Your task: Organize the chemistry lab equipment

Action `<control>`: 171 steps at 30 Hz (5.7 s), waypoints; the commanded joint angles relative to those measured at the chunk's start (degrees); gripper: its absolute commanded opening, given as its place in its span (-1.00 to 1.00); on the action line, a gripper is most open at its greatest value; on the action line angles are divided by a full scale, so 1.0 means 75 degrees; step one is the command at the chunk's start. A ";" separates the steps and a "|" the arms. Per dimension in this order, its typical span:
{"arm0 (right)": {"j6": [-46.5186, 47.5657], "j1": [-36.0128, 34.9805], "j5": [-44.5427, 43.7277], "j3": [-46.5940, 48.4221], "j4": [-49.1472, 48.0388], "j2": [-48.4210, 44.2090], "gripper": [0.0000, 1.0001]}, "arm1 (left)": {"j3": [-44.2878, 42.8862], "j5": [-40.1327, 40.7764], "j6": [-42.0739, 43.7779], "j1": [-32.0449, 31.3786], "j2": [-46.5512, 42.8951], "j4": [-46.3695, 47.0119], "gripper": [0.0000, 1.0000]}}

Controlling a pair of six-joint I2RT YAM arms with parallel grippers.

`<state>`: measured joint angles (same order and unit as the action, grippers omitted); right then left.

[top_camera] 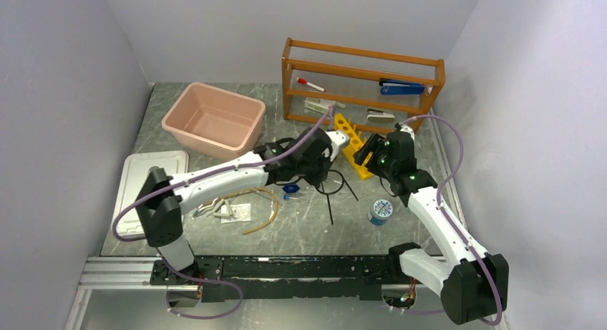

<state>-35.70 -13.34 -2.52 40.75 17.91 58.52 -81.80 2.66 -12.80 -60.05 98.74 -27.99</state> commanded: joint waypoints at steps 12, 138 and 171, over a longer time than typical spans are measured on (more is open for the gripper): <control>0.0196 0.0072 0.0871 0.0699 -0.0153 0.0247 0.48 | -0.2141 0.1132 0.0299 0.4289 -0.1481 -0.0832 -0.91; -0.0336 0.0023 0.1517 0.0699 -0.0764 0.1138 0.40 | -0.4405 0.2626 -0.0390 0.7995 0.2995 -0.2010 -0.14; 0.0542 -0.2121 0.1273 0.1384 -0.0635 0.2383 0.51 | -0.0042 -0.2697 -0.0054 0.5617 -0.0114 0.0432 0.59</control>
<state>-33.17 -27.81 7.16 49.32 13.54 75.42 -82.65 -12.43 -12.14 -17.02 97.62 -30.37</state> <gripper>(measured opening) 0.749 0.792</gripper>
